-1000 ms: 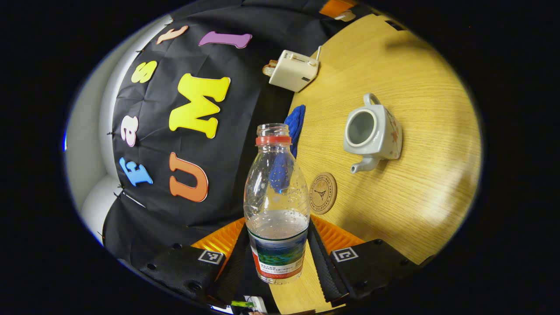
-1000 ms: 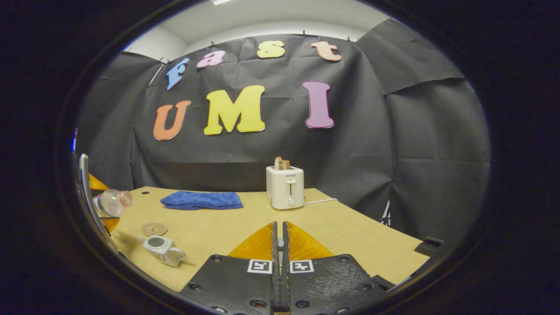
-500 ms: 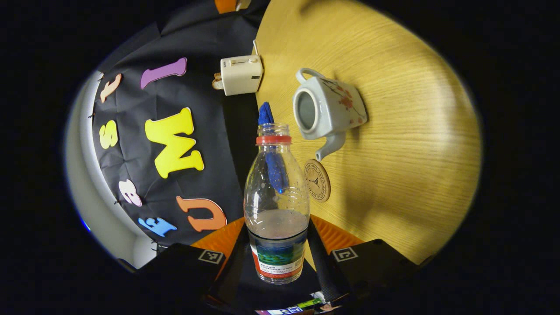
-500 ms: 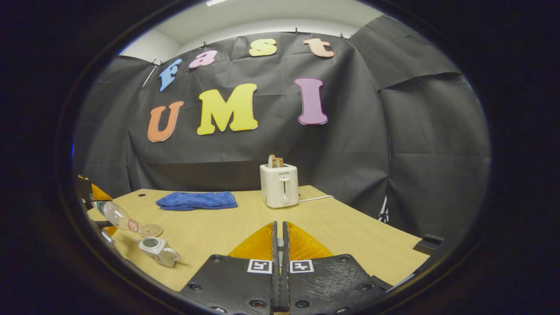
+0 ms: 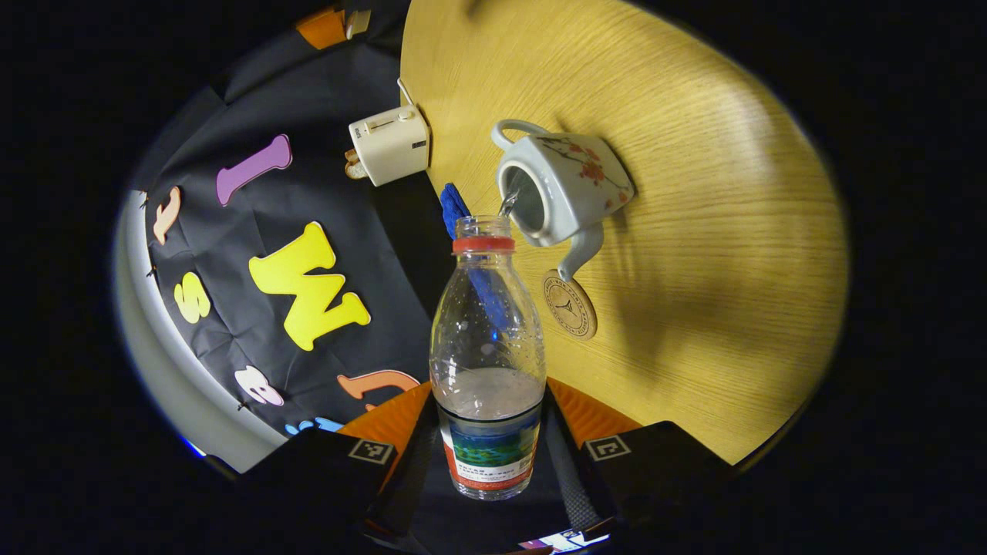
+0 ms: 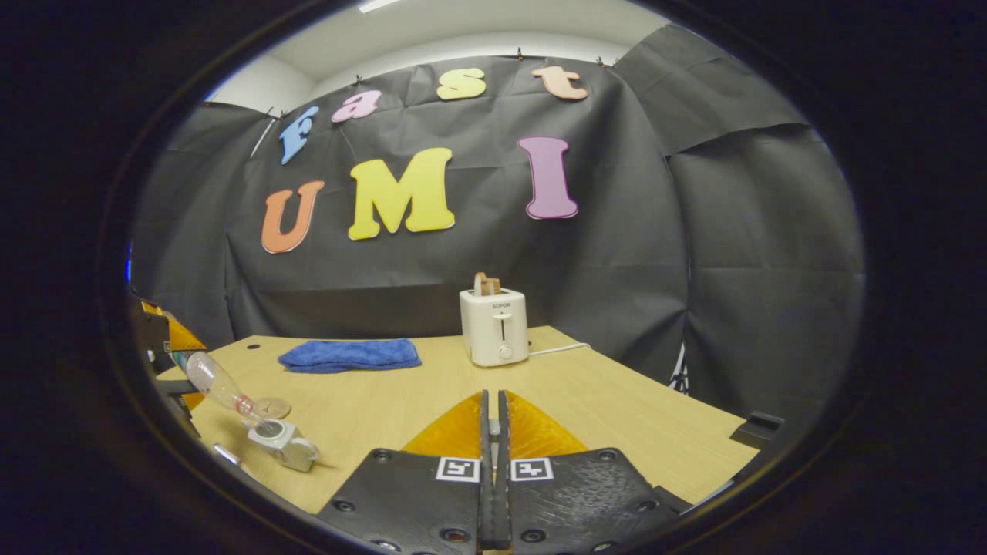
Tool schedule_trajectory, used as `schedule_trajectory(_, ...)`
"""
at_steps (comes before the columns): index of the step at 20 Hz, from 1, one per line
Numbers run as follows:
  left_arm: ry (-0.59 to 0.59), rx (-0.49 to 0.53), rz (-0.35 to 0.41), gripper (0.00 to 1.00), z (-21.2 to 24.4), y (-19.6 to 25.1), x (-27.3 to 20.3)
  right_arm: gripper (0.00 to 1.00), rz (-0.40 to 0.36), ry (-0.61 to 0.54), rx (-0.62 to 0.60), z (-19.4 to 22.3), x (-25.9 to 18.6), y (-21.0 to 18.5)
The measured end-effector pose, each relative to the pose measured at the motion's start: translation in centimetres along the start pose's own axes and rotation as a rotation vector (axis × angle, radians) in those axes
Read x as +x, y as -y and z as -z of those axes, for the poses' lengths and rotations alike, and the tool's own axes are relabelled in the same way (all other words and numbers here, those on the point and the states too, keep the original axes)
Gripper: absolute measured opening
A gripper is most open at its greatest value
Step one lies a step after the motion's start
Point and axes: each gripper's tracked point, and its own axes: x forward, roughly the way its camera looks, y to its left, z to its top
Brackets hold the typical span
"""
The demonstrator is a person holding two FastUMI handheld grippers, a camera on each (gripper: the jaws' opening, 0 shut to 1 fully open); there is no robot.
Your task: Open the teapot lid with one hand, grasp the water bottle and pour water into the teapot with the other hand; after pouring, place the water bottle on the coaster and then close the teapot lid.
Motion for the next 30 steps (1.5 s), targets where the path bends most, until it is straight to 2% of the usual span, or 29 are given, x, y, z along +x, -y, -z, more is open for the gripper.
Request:
schedule_trajectory(5, -0.013, 0.091, 0.005, 0.75, -0.1, -0.9, 0.1, 0.0, 0.0, -0.009, 0.019, 0.0, 0.0, 0.3)
schedule_trajectory(12, -0.028, 0.147, 0.007, 0.75, -0.8, -0.8, 0.2, 0.0, -0.005, -0.014, 0.027, 0.1, 0.0, 0.3)
schedule_trajectory(19, -0.036, 0.174, 0.021, 0.75, -0.9, -0.3, 0.9, 0.0, -0.01, -0.018, 0.024, 0.1, -0.1, 0.1)
schedule_trajectory(27, -0.037, 0.16, 0.026, 0.75, -0.7, 0.1, 1.3, 0.0, -0.011, -0.033, 0.024, 0.4, -0.1, 0.0)
schedule_trajectory(29, -0.033, 0.151, 0.026, 0.79, -0.7, 0.2, 1.3, 0.0, -0.012, -0.034, 0.024, 0.5, 0.0, 0.0)
schedule_trajectory(30, -0.03, 0.137, 0.024, 0.75, -0.5, 0.2, 1.4, 0.0, -0.012, -0.036, 0.024, 0.5, 0.0, -0.1)
